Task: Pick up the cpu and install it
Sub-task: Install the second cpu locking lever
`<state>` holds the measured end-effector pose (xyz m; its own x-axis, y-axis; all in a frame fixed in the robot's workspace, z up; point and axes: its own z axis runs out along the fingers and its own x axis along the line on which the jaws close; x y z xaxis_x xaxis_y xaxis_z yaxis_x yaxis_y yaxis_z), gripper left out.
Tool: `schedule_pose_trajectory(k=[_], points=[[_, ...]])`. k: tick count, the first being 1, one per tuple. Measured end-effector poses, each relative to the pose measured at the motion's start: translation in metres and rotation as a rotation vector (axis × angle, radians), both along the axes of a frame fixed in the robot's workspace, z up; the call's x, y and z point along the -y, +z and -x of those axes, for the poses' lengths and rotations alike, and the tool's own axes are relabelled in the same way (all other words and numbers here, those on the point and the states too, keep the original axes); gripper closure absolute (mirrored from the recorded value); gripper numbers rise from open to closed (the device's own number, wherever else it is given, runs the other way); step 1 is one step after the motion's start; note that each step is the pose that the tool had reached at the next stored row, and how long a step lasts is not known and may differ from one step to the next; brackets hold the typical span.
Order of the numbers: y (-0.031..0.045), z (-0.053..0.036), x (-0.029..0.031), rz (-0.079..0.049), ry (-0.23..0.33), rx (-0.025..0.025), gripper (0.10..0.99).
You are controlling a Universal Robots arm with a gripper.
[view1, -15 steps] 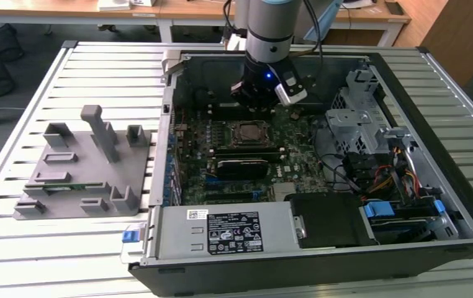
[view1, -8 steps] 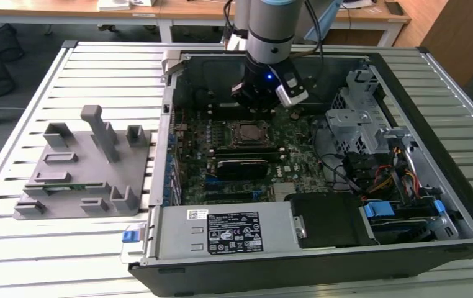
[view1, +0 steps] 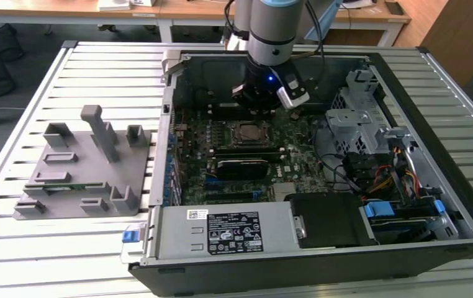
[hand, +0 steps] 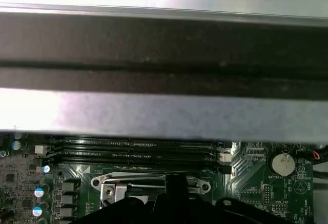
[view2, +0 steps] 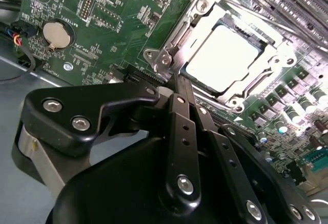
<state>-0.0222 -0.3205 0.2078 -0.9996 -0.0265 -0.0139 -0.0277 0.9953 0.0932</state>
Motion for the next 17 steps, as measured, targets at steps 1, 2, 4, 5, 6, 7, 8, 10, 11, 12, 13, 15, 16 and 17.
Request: schedule_pose_trajectory(k=[1, 2, 4, 5, 6, 7, 8, 10, 11, 12, 13, 15, 16, 17], points=[[0.0, 0.0, 0.0012, 0.0, 0.0, -0.0001, 0.98], [0.0, -0.0002, 0.0035, 0.0, 0.0, 0.0, 0.98], [0.0, -0.0004, 0.0056, 0.0, 0.0, 0.0001, 0.98], [0.0, -0.0005, 0.0065, 0.0, 0.0, 0.0, 0.98], [0.0, -0.0005, 0.0074, 0.0, 0.0, 0.0, 0.98], [0.0, -0.0007, 0.0082, 0.0, 0.0, 0.0, 0.98], [-0.0001, -0.0008, 0.0092, 0.0, 0.0, 0.0, 0.98], [0.0, -0.0008, 0.0109, 0.0, 0.0, 0.0, 0.98], [0.0, -0.0008, 0.0116, 0.0, 0.0, 0.0, 0.98], [0.0002, -0.0008, 0.012, 0.0, 0.0, 0.0, 0.98], [0.0015, -0.0007, 0.0121, 0.0, 0.0, -0.0001, 0.98], [0.0069, -0.0007, 0.0122, 0.0, 0.0, 0.0, 0.98], [0.0106, -0.0008, 0.0122, 0.0, 0.0, 0.0001, 0.98], [0.0147, -0.0008, 0.0122, 0.0, 0.0, 0.0, 0.98]])
